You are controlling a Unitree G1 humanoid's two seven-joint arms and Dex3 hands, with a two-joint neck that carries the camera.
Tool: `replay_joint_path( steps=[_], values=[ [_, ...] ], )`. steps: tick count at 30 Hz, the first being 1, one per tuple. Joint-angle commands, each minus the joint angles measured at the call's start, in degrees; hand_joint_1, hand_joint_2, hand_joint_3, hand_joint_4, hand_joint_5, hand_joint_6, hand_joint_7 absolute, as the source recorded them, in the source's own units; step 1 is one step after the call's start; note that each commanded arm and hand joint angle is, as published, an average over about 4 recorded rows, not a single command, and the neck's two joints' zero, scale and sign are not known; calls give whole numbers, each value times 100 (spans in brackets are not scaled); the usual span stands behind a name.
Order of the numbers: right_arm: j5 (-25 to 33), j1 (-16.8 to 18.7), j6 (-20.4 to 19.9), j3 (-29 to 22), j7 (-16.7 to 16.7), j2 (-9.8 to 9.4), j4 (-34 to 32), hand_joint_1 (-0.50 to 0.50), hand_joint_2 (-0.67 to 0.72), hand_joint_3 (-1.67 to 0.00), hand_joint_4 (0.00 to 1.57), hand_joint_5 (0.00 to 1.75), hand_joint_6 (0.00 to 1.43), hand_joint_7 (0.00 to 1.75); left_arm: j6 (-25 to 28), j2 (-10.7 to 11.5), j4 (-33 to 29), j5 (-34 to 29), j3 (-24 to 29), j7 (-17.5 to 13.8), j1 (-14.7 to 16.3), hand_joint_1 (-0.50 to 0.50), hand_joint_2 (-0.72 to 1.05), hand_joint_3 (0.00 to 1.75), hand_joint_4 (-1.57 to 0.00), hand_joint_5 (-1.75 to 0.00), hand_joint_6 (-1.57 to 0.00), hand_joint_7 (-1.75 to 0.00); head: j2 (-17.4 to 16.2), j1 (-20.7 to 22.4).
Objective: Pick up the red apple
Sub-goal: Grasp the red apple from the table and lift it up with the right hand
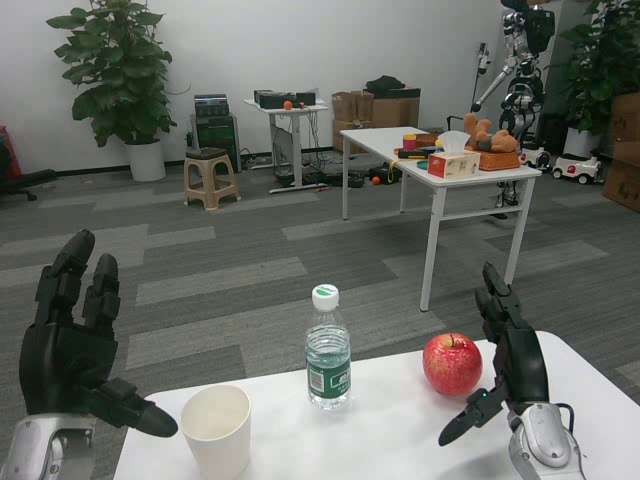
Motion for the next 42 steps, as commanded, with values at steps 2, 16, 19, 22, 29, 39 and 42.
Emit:
replay_joint_path(
  steps=[2, 16, 19, 22, 29, 39, 42],
  values=[
    [29, -172, 19, -113, 81, -105, 414, -44, 66, 0, 0, 0, 0, 0, -52, 6, -40, -22, 0, -14, 87, -43, -55, 9, 0, 0, 0, -42, 20, -105],
    [12, -945, 37, -137, 228, -228, 2227, -44, 71, 0, 0, 0, 0, 2, -54, -27, 12, -13, 2, -14, 78, -43, -46, 4, 0, 0, 0, -42, 105, -176],
    [5, -1191, 118, -98, 321, -263, 2701, -45, 69, 0, 0, 0, 0, 0, -69, -38, -1, -13, 2, -14, 81, -43, -46, 4, 0, 0, 0, -42, 148, -126],
    [-10, -1358, 274, -30, 463, -281, 3011, -44, 72, 0, 0, 0, 0, 0, -78, -43, -1, -13, 9, -14, 87, -43, -46, 9, 0, 0, 0, -42, 214, -79],
    [-15, -1595, 412, 107, 527, -233, 3437, -45, 72, 0, 0, 0, 0, 0, -78, -43, 14, -19, -15, -14, 89, -43, -46, 0, 0, 0, 0, -42, 139, -254],
    [-30, -2011, 579, 351, 310, -87, 4149, -46, 72, 0, 0, 0, 0, 0, -78, -16, 34, -28, -97, -14, 41, -43, -46, 4, 0, 0, 0, -42, 117, -415],
    [-32, -2096, 630, 441, 261, -61, 4259, -46, 69, 0, 0, 0, 0, 0, -78, -16, 52, -30, -114, -14, 35, -43, -46, 2, 0, 0, 0, -42, 103, -445]
  ],
)
